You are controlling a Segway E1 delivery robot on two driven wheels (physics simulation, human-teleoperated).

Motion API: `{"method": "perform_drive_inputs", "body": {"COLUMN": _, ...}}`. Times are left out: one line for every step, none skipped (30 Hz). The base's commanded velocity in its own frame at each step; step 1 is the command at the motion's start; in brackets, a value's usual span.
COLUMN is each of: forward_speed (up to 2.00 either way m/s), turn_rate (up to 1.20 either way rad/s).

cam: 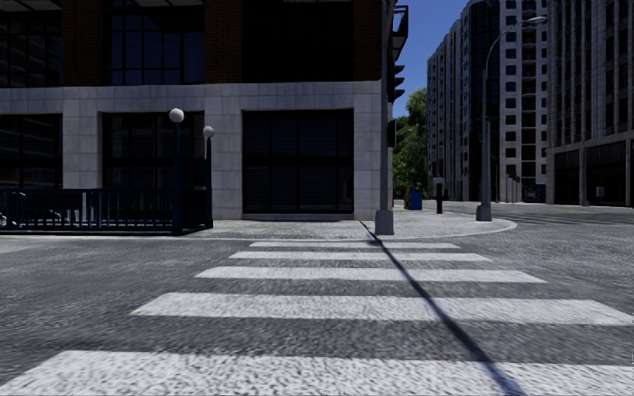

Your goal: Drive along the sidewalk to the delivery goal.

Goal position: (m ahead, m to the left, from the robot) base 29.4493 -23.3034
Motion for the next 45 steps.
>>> {"method": "perform_drive_inputs", "body": {"forward_speed": 2.0, "turn_rate": 0.0}}
{"method": "perform_drive_inputs", "body": {"forward_speed": 2.0, "turn_rate": 0.0}}
{"method": "perform_drive_inputs", "body": {"forward_speed": 2.0, "turn_rate": 0.0}}
{"method": "perform_drive_inputs", "body": {"forward_speed": 2.0, "turn_rate": 0.0}}
{"method": "perform_drive_inputs", "body": {"forward_speed": 2.0, "turn_rate": 0.0}}
{"method": "perform_drive_inputs", "body": {"forward_speed": 2.0, "turn_rate": 0.0}}
{"method": "perform_drive_inputs", "body": {"forward_speed": 2.0, "turn_rate": 0.0}}
{"method": "perform_drive_inputs", "body": {"forward_speed": 2.0, "turn_rate": 0.0}}
{"method": "perform_drive_inputs", "body": {"forward_speed": 2.0, "turn_rate": 0.0}}
{"method": "perform_drive_inputs", "body": {"forward_speed": 2.0, "turn_rate": 0.0}}
{"method": "perform_drive_inputs", "body": {"forward_speed": 2.0, "turn_rate": 0.0}}
{"method": "perform_drive_inputs", "body": {"forward_speed": 2.0, "turn_rate": 0.0}}
{"method": "perform_drive_inputs", "body": {"forward_speed": 2.0, "turn_rate": 0.0}}
{"method": "perform_drive_inputs", "body": {"forward_speed": 2.0, "turn_rate": 0.0}}
{"method": "perform_drive_inputs", "body": {"forward_speed": 2.0, "turn_rate": 0.0}}
{"method": "perform_drive_inputs", "body": {"forward_speed": 2.0, "turn_rate": 0.0}}
{"method": "perform_drive_inputs", "body": {"forward_speed": 2.0, "turn_rate": 0.0}}
{"method": "perform_drive_inputs", "body": {"forward_speed": 2.0, "turn_rate": 0.0}}
{"method": "perform_drive_inputs", "body": {"forward_speed": 2.0, "turn_rate": 0.0}}
{"method": "perform_drive_inputs", "body": {"forward_speed": 2.0, "turn_rate": 0.0}}
{"method": "perform_drive_inputs", "body": {"forward_speed": 2.0, "turn_rate": 0.0}}
{"method": "perform_drive_inputs", "body": {"forward_speed": 2.0, "turn_rate": 0.0}}
{"method": "perform_drive_inputs", "body": {"forward_speed": 2.0, "turn_rate": 0.0}}
{"method": "perform_drive_inputs", "body": {"forward_speed": 2.0, "turn_rate": 0.0}}
{"method": "perform_drive_inputs", "body": {"forward_speed": 2.0, "turn_rate": 0.0}}
{"method": "perform_drive_inputs", "body": {"forward_speed": 2.0, "turn_rate": 0.0}}
{"method": "perform_drive_inputs", "body": {"forward_speed": 2.0, "turn_rate": 0.0}}
{"method": "perform_drive_inputs", "body": {"forward_speed": 2.0, "turn_rate": 0.0}}
{"method": "perform_drive_inputs", "body": {"forward_speed": 2.0, "turn_rate": 0.0}}
{"method": "perform_drive_inputs", "body": {"forward_speed": 2.0, "turn_rate": 0.0}}
{"method": "perform_drive_inputs", "body": {"forward_speed": 2.0, "turn_rate": 0.0}}
{"method": "perform_drive_inputs", "body": {"forward_speed": 2.0, "turn_rate": 0.0}}
{"method": "perform_drive_inputs", "body": {"forward_speed": 2.0, "turn_rate": 0.0}}
{"method": "perform_drive_inputs", "body": {"forward_speed": 2.0, "turn_rate": 0.0}}
{"method": "perform_drive_inputs", "body": {"forward_speed": 2.0, "turn_rate": 0.0}}
{"method": "perform_drive_inputs", "body": {"forward_speed": 2.0, "turn_rate": 0.0}}
{"method": "perform_drive_inputs", "body": {"forward_speed": 2.0, "turn_rate": 0.0}}
{"method": "perform_drive_inputs", "body": {"forward_speed": 2.0, "turn_rate": 0.0}}
{"method": "perform_drive_inputs", "body": {"forward_speed": 2.0, "turn_rate": 0.0}}
{"method": "perform_drive_inputs", "body": {"forward_speed": 2.0, "turn_rate": 0.0}}
{"method": "perform_drive_inputs", "body": {"forward_speed": 2.0, "turn_rate": 0.0}}
{"method": "perform_drive_inputs", "body": {"forward_speed": 2.0, "turn_rate": 0.0}}
{"method": "perform_drive_inputs", "body": {"forward_speed": 2.0, "turn_rate": 0.0}}
{"method": "perform_drive_inputs", "body": {"forward_speed": 2.0, "turn_rate": 0.0}}
{"method": "perform_drive_inputs", "body": {"forward_speed": 2.0, "turn_rate": 0.0}}
